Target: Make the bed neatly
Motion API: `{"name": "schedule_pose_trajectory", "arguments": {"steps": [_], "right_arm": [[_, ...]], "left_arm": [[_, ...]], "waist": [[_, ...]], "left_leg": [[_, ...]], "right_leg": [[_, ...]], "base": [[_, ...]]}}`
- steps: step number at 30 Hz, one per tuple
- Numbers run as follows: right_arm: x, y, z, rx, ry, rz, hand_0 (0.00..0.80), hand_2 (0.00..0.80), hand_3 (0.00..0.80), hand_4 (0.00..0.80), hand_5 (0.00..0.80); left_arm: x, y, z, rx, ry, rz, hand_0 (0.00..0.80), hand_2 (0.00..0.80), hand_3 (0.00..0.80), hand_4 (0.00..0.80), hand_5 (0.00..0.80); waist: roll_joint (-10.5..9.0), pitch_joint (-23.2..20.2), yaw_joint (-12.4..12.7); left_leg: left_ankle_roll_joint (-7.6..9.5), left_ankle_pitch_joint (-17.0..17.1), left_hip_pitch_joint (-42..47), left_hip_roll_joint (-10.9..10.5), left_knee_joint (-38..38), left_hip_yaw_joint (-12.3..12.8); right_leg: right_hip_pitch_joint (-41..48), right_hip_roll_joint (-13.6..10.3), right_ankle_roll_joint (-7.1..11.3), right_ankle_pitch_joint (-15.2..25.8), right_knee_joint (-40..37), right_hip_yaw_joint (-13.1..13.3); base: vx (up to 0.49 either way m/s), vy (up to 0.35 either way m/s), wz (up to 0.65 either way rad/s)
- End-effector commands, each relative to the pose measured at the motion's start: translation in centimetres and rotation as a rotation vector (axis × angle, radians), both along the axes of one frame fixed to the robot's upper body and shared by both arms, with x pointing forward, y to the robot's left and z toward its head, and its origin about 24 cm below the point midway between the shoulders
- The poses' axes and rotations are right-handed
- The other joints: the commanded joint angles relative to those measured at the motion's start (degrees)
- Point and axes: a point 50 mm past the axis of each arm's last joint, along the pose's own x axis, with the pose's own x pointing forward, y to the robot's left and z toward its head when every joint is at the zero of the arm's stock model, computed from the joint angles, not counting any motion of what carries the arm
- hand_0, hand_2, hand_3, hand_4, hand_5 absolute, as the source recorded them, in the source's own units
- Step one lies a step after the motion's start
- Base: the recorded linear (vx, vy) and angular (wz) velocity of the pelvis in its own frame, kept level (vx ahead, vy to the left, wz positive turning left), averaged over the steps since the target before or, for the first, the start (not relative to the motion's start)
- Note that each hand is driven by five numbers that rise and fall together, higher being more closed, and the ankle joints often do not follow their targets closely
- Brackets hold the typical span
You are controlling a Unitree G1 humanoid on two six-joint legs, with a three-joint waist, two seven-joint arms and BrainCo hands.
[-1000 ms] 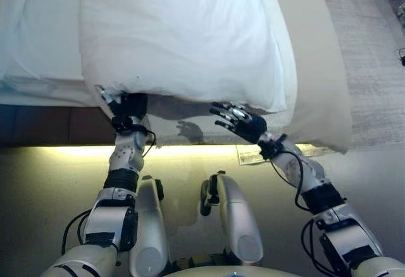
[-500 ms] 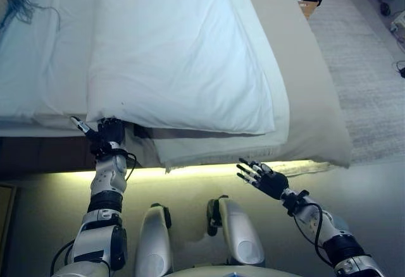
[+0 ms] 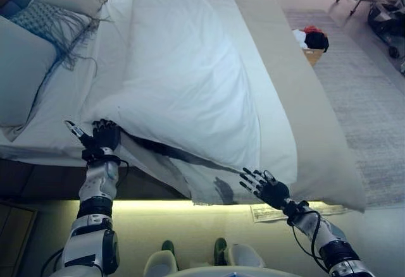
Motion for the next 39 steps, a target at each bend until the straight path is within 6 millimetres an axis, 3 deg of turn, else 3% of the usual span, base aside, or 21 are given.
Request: {"name": "schedule_pose_trajectory", "arguments": {"steps": [1,9,14,18,26,32,39], "right_arm": [[-0.5,-0.7,-0.8,0.048,0.018,-0.056,0.0,0.0,0.0,0.0,0.0],[-0.6,-0.7,-1.4,0.093,0.043,-0.117,0.0,0.0,0.0,0.0,0.0],[0.1,0.1,-1.5,0.106,0.036,-0.111,0.0,0.0,0.0,0.0,0.0],[0.4,0.4,-1.5,0.099,0.039,-0.121,0.0,0.0,0.0,0.0,0.0],[0.2,-1.3,-1.2,0.082,0.04,-0.199,0.0,0.0,0.0,0.0,0.0],[0.5,-3.9,-0.6,0.042,0.037,-0.27,0.0,0.0,0.0,0.0,0.0],[0.1,-6.5,-0.5,0.004,0.058,-0.319,0.0,0.0,0.0,0.0,0.0]], "left_arm": [[-0.6,6.7,8.2,0.168,-0.344,0.195,0.0,0.0,0.0,0.0,0.0],[-1.5,7.0,9.2,0.187,-0.395,0.234,0.0,0.0,0.0,0.0,0.0],[-2.2,6.4,8.3,0.173,-0.401,0.263,0.0,0.0,0.0,0.0,0.0],[-4.0,7.3,6.6,0.163,-0.356,0.386,0.0,0.0,0.0,0.0,0.0],[-11.1,11.9,2.0,0.155,-0.17,0.688,0.0,0.0,0.0,0.0,0.0],[-17.6,15.6,-1.5,0.15,0.0,0.869,0.0,0.0,0.0,0.0,0.0],[-22.5,17.2,-3.3,0.128,0.091,0.969,0.0,0.0,0.0,0.0,0.0]], "waist": [[1.68,-8.59,2.87],[2.04,-10.53,5.84],[1.83,-10.98,8.25],[1.56,-10.8,10.12],[0.92,-9.85,12.7],[0.83,-9.53,14.14],[0.47,-8.88,15.94]], "left_leg": [[-0.94,-1.44,0.01,-1.79,-1.81,-0.62],[-0.9,-0.22,2.18,-2.01,-6.19,-2.1],[-0.86,0.2,2.78,-2.2,-7.41,-3.38],[-0.56,-0.02,2.98,-2.34,-7.23,-4.24],[-0.33,0.11,3.29,-2.65,-7.73,-5.72],[-0.15,-0.24,3.16,-2.92,-7.45,-6.0],[0.06,-0.99,2.73,-3.14,-6.59,-6.93]], "right_leg": [[2.11,-2.76,4.39,-1.32,-1.92,0.57],[4.73,-3.1,4.95,0.31,-6.2,-1.33],[5.95,-3.14,4.96,0.76,-7.6,-2.68],[6.47,-3.1,4.66,0.39,-7.49,-3.45],[7.44,-2.88,4.3,-0.12,-7.94,-4.72],[7.85,-2.89,4.41,-0.52,-8.16,-5.47],[7.89,-3.0,4.27,-0.91,-7.97,-6.39]], "base": [[-0.018,0.016,0.05],[-0.033,-0.003,0.08],[-0.02,-0.014,0.15],[-0.005,0.007,0.06],[-0.009,0.014,0.03],[-0.048,0.054,0.02],[-0.049,0.064,-0.03]]}}
